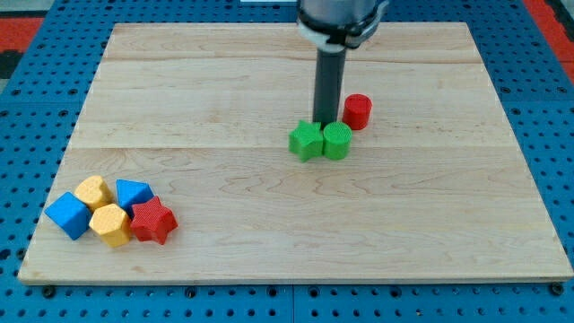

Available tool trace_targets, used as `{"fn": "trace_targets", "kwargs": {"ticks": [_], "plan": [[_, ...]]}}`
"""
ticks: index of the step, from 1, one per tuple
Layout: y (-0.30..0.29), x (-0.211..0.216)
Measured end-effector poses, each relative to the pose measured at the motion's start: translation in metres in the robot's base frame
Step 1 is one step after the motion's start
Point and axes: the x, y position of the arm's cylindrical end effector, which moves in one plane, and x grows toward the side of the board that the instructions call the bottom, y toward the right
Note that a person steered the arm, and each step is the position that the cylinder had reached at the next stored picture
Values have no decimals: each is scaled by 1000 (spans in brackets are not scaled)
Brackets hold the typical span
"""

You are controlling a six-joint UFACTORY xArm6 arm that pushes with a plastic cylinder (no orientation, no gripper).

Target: Move the green blocks to the bottom center of the board

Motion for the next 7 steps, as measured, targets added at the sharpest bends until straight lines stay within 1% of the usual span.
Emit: {"fn": "trace_targets", "kwargs": {"ticks": [1,3,4,5,6,7], "plan": [[-17,24],[-24,1],[-40,32],[-40,77],[-40,67],[-40,34]]}}
